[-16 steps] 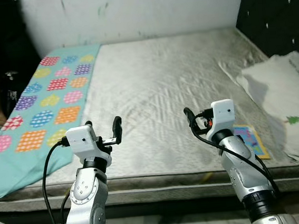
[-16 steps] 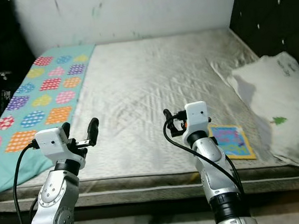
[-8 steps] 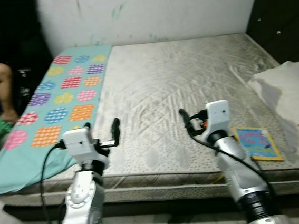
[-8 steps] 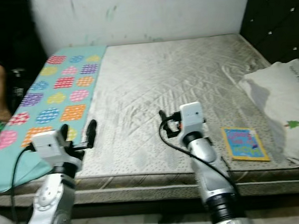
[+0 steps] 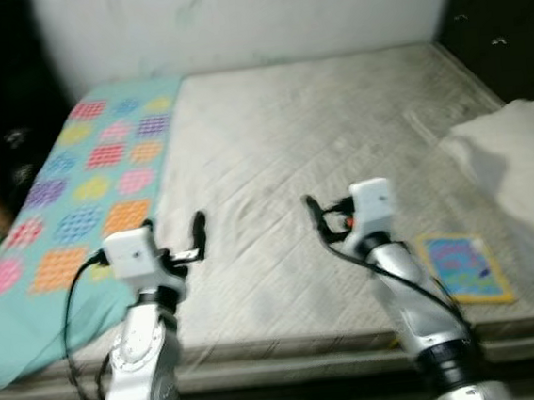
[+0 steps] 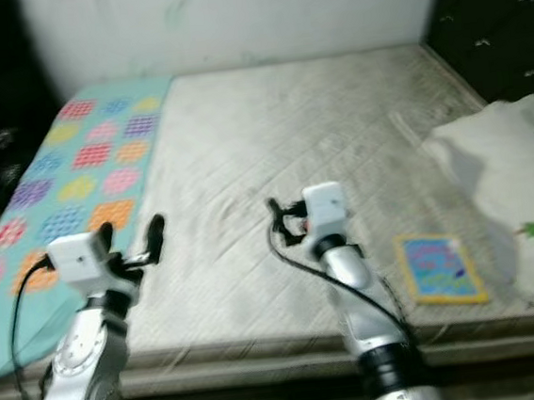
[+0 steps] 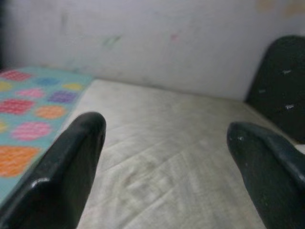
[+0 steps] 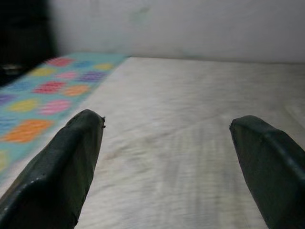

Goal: Clean up the room

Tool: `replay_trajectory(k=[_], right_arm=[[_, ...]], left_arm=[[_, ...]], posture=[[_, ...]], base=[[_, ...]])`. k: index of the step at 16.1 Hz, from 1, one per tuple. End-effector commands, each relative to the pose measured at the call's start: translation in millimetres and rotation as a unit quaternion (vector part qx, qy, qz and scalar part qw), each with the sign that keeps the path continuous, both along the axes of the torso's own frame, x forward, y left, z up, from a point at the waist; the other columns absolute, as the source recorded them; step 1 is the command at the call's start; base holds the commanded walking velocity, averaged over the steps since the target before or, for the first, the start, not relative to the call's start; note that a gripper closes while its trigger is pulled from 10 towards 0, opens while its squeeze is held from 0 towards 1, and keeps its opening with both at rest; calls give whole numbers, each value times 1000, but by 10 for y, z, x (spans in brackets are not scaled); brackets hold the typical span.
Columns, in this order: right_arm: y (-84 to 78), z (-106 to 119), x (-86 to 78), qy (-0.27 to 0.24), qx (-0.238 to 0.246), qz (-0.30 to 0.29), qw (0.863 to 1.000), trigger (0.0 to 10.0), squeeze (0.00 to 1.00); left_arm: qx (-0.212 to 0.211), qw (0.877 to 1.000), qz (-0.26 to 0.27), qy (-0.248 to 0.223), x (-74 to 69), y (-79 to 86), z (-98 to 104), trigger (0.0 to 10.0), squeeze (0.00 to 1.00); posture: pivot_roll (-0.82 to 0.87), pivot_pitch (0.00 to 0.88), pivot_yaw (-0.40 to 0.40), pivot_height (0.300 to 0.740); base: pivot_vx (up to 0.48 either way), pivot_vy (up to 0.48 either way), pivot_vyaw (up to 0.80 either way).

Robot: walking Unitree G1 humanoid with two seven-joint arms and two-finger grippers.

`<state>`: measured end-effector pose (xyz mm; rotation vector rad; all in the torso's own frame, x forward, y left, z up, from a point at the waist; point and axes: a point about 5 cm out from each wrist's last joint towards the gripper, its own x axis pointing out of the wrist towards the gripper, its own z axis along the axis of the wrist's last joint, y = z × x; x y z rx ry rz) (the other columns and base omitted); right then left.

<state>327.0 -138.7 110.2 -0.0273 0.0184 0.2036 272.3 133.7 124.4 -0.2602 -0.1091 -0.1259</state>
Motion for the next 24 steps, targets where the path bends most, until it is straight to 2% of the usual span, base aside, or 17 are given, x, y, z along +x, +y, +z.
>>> replay_trajectory(k=[1, 4, 7, 11, 20, 24], right_arm=[[20, 14, 3, -2, 5, -2, 1000, 10000, 0], [18, -2, 5, 1, 3, -4, 1000, 10000, 0], [20, -6, 17, 4, 4, -5, 1000, 10000, 0], [39, -7, 19, 4, 4, -1, 1000, 10000, 0], [48, -23, 8, 6, -4, 7, 1000, 10000, 0], [111, -9, -4, -3, -19, 37, 999, 10000, 0]], left_arm=[[1, 1000, 12, 5, -22, 51, -13, 10000, 0], [-5, 1000, 29, 7, 4, 69, -10, 10000, 0], [-7, 999, 32, 12, 5, 90, -24, 10000, 0], [-6, 999, 29, 14, -1, 82, -34, 10000, 0], [-8, 999, 46, 24, 11, 114, -64, 10000, 0], [-7, 998, 59, 28, 17, 140, -76, 10000, 0]], posture=[[-168, 0, 63, 740], [-162, 0, 60, 740], [-162, 0, 60, 740], [-162, 0, 60, 740], [-165, 0, 60, 740], [-164, 0, 56, 740]], base=[[364, 0, 0], [89, 0, 0], [0, 90, -688], [0, 480, -723], [0, 480, 0], [0, 480, 0]])
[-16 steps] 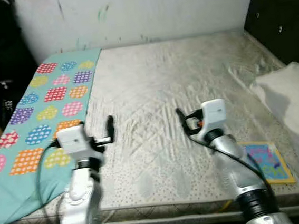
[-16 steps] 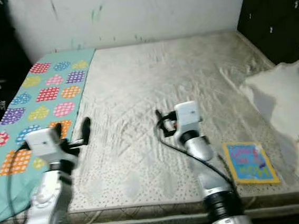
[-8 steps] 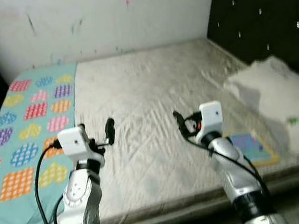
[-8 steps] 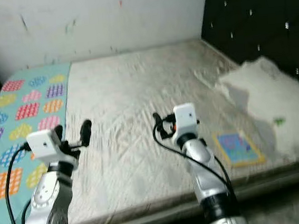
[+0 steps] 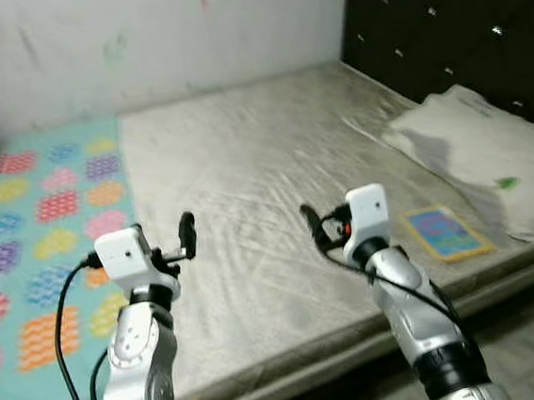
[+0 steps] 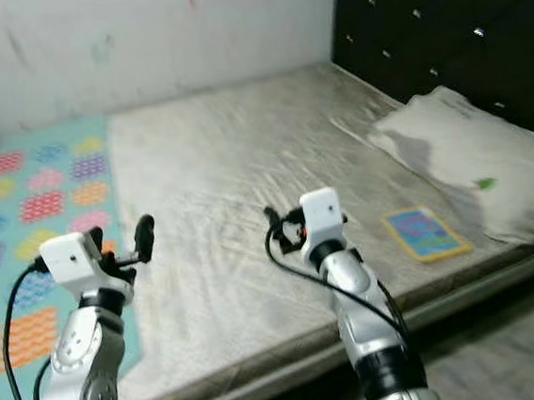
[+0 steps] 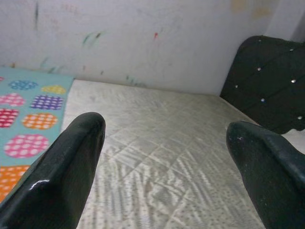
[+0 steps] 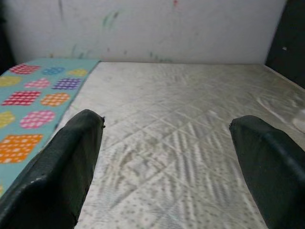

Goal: Clean up the room

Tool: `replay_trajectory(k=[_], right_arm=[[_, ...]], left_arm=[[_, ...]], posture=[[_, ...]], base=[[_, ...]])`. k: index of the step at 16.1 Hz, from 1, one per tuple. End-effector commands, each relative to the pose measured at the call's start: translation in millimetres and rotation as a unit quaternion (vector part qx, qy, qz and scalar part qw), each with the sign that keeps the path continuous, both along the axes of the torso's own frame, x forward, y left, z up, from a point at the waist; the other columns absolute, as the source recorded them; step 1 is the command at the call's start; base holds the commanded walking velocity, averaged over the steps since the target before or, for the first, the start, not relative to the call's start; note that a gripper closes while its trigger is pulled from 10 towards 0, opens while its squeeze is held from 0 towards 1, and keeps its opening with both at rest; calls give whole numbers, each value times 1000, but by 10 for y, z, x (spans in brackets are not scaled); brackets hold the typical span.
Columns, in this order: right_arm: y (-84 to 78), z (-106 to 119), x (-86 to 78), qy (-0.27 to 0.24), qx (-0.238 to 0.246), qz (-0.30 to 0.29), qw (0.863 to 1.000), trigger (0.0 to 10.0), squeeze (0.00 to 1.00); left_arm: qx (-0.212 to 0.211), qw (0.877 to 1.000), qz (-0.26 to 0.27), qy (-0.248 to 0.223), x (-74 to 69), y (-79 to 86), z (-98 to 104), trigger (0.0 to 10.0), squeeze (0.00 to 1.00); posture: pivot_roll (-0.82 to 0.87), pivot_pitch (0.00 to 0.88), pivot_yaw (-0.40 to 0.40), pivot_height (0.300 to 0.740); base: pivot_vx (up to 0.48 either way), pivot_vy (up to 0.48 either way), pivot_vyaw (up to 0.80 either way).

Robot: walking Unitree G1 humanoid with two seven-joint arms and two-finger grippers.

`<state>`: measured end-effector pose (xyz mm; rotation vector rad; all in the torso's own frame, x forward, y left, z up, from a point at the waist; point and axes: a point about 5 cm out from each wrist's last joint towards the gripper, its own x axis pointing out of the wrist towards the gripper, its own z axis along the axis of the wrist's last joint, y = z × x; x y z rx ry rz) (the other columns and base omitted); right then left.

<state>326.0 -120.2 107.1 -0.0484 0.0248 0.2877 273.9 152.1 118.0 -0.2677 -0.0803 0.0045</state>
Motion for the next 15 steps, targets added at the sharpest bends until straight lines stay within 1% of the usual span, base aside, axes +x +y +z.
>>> replay_trajectory(k=[1, 4, 11, 15], right_arm=[[-66, 27, 0, -9, -12, 0, 1000, 10000, 0], [-67, 20, -5, -7, -11, 0, 1000, 10000, 0], [-52, 15, -12, -9, -21, 9, 1000, 10000, 0], [-11, 19, -29, -14, -27, 19, 999, 10000, 0]], left_arm=[[-1, 1000, -3, 5, -1, -43, -14, 10000, 0], [-4, 1000, 0, 14, 9, -40, -37, 10000, 0], [6, 1000, 3, 11, 9, -38, -25, 10000, 0], [12, 1000, 5, -4, 9, -44, 23, 10000, 0]], posture=[[-164, 0, 55, 740], [-164, 0, 55, 740], [-167, 0, 56, 740], [-168, 0, 57, 740]], base=[[0, 480, 0], [0, 480, 463], [0, 480, 0], [0, 0, 733]])
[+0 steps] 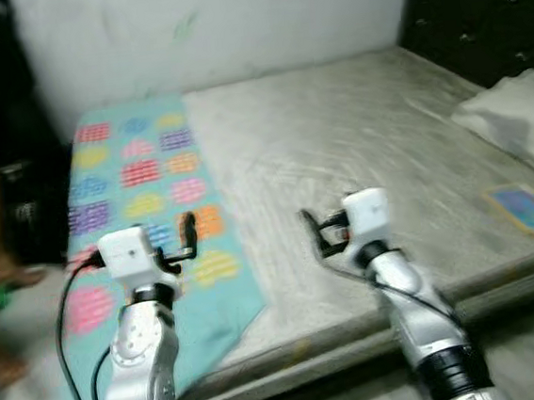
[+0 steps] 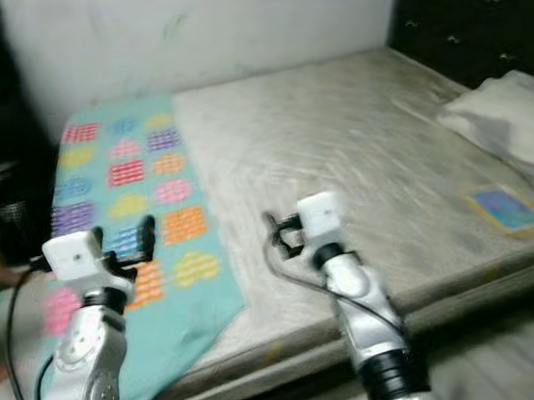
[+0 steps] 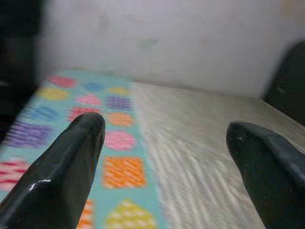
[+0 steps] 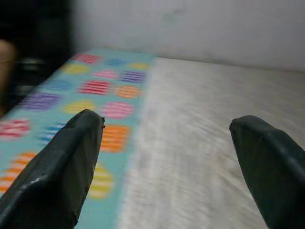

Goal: Clean up the room

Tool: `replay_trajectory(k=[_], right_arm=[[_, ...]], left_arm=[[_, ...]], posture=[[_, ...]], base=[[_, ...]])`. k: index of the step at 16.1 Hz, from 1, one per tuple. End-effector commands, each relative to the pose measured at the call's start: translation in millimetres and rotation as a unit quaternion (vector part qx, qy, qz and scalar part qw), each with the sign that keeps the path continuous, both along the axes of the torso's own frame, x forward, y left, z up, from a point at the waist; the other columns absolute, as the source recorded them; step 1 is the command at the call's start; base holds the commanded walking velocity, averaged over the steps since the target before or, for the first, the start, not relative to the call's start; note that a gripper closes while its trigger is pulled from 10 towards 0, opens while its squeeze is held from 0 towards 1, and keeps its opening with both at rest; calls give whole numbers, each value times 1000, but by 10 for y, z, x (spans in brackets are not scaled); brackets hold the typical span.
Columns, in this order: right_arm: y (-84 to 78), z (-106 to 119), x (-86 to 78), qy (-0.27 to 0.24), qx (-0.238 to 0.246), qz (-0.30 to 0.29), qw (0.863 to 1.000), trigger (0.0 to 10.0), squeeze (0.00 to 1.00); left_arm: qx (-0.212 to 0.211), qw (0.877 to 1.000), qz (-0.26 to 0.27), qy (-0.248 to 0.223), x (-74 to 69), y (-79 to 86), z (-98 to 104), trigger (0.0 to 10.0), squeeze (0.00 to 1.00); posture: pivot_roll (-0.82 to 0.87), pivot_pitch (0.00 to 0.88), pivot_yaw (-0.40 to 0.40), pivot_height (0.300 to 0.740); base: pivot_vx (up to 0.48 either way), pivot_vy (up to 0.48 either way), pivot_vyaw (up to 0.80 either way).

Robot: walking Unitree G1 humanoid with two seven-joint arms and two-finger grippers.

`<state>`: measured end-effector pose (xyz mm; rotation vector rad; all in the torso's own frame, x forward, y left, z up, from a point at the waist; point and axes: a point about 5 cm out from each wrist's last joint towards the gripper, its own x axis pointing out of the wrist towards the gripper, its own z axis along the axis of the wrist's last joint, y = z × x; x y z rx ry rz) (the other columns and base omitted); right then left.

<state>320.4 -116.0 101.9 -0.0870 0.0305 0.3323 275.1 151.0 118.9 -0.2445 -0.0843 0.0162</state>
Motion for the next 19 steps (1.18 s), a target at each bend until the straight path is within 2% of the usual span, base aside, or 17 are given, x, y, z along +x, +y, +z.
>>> replay_trajectory(k=[1, 2, 8, 15, 19], right_arm=[[-44, 76, 28, -16, -10, -1, 1000, 10000, 0], [-42, 78, 28, -17, -11, 1, 1000, 10000, 0], [-39, 39, -13, -8, -13, 3, 1000, 10000, 0], [-36, 32, -16, -8, -19, 5, 1000, 10000, 0], [-51, 22, -27, -11, -30, 7, 999, 10000, 0]], left_arm=[[1, 1000, -1, -3, -1, -31, 19, 10000, 0], [2, 1000, 0, -4, -2, -32, 25, 10000, 0], [-3, 1000, 3, 0, -32, -26, 5, 10000, 0], [-7, 1000, -2, 3, -32, -46, -10, 10000, 0], [5, 1000, -7, -4, -31, -53, 10, 10000, 0]], posture=[[-167, 0, 59, 740], [-167, 0, 59, 740], [-168, 0, 56, 740], [-170, 0, 57, 740], [-172, 0, 58, 740]], base=[[0, 0, 800], [0, 0, 800], [0, 0, 0], [0, 455, 0], [0, 0, 0]])
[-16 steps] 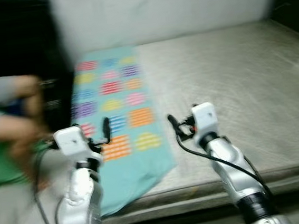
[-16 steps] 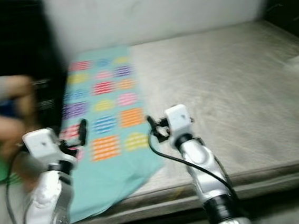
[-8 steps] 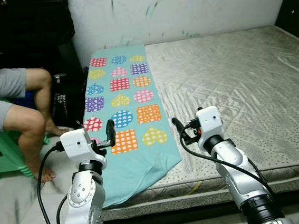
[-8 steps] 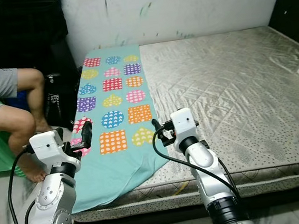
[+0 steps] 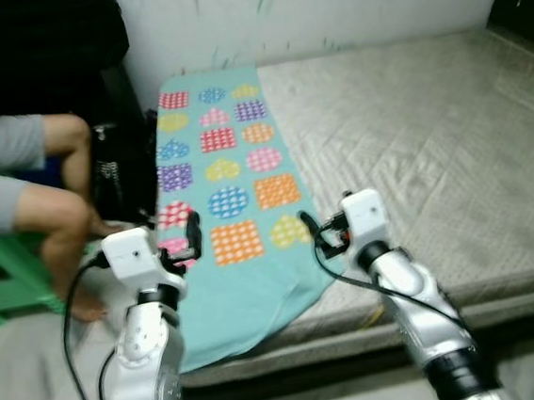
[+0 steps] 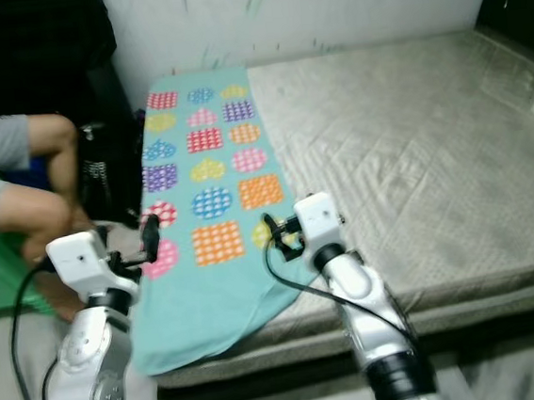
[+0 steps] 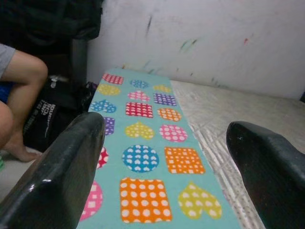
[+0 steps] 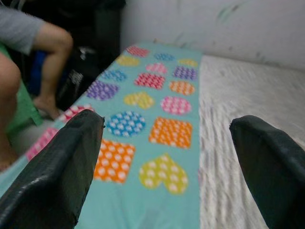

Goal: Clean up the room

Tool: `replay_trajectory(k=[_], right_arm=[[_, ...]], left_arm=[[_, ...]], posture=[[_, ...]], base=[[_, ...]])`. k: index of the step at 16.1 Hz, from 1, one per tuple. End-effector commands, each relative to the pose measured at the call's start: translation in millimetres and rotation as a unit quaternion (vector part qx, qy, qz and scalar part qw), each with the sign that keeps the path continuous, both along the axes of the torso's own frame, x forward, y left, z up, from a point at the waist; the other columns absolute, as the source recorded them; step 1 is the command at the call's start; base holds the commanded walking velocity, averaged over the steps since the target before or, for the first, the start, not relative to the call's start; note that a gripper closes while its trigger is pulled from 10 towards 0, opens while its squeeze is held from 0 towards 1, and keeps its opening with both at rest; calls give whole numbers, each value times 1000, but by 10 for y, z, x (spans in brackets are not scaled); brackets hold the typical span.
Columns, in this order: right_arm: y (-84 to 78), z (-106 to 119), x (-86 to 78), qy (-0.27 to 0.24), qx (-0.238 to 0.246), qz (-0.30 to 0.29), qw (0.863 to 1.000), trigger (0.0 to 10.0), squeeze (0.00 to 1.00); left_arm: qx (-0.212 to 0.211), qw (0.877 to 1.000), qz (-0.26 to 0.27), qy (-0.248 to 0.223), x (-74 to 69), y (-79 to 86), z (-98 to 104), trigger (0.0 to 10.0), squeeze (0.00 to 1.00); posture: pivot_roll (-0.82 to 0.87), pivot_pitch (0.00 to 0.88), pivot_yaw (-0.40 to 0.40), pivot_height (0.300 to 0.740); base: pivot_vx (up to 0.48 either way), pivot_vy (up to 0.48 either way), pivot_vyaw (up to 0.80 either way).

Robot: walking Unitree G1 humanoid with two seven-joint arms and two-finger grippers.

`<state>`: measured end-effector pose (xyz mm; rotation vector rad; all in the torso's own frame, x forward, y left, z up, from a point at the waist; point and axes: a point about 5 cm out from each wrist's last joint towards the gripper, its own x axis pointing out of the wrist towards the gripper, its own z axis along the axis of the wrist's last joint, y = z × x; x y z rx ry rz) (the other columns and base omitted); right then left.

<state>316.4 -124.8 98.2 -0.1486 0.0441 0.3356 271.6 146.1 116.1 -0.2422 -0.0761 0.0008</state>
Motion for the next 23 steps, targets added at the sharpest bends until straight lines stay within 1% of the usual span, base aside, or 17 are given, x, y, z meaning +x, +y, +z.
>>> replay_trajectory(k=[1, 4, 8, 23], right_arm=[[37, 65, 12, -16, 0, 6, 1000, 10000, 0], [44, 59, 12, -14, 1, 4, 1000, 10000, 0], [37, 51, 15, -13, 1, 2, 1000, 10000, 0], [8, 30, 5, -11, -5, -3, 1000, 10000, 0]], left_arm=[[3, 1000, 1, -7, 5, -2, 38, 10000, 0], [1, 1000, -9, -14, -2, -7, 51, 10000, 0], [2, 1000, -14, -16, 1, -3, 57, 10000, 0], [2, 1000, -25, -15, -13, -16, 54, 10000, 0]], posture=[[-172, 0, 58, 740], [-171, 0, 61, 740], [-170, 0, 62, 740], [-171, 0, 63, 740]], base=[[0, 0, 0], [0, 0, 638], [0, 0, 0], [284, 0, 0]])
